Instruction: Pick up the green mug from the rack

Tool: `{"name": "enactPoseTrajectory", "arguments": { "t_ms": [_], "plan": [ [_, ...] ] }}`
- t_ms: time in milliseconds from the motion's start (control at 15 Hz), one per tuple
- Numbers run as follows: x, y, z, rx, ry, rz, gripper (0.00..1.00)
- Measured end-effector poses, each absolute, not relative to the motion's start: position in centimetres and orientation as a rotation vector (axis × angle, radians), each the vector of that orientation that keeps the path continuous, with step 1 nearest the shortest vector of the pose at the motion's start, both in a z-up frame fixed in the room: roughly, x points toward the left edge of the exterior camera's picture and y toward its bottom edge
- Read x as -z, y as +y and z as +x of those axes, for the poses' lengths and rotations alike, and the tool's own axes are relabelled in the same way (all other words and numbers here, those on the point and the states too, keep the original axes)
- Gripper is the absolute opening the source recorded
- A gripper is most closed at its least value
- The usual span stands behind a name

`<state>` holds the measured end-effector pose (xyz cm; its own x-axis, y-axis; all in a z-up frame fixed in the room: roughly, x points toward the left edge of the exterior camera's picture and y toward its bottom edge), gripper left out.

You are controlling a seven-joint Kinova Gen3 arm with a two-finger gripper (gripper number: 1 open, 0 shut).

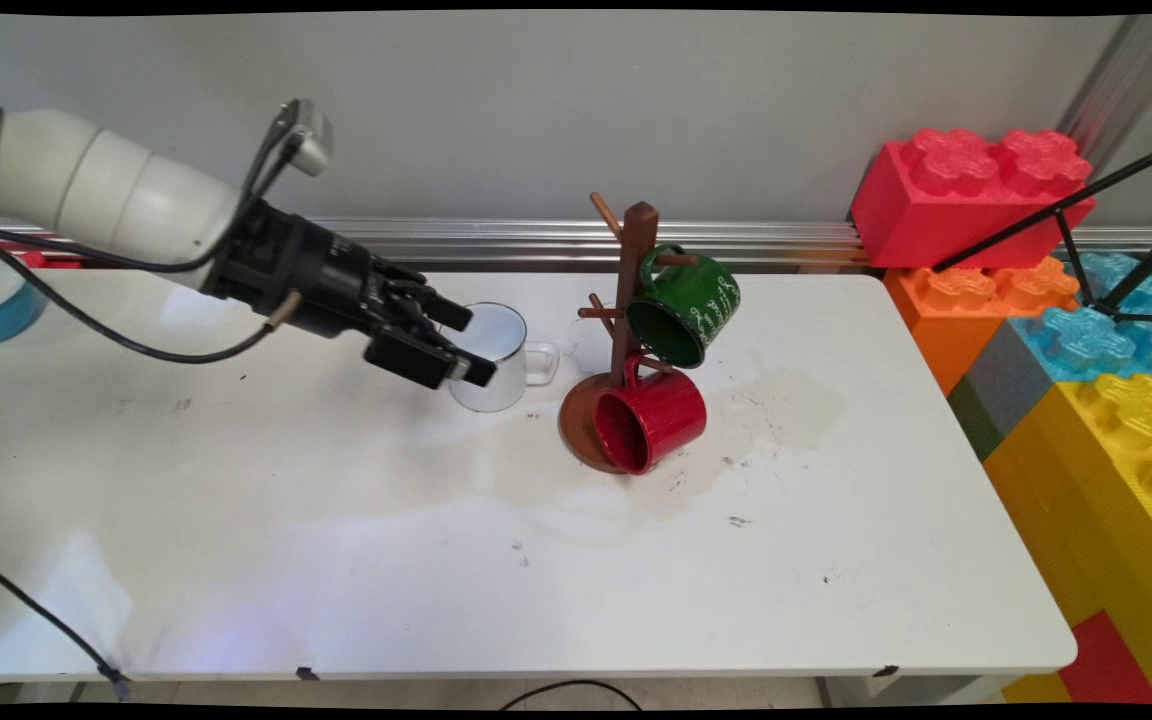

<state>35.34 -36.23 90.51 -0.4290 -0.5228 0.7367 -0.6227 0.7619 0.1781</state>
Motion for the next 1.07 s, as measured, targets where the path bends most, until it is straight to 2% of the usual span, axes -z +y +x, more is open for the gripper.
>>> {"name": "enactPoseTrajectory", "arguments": {
  "t_ms": [1067],
  "plan": [
    [-89.3, -33.4, 24.9, -0.178, -1.972, 1.084, 1.0]
  ]
}}
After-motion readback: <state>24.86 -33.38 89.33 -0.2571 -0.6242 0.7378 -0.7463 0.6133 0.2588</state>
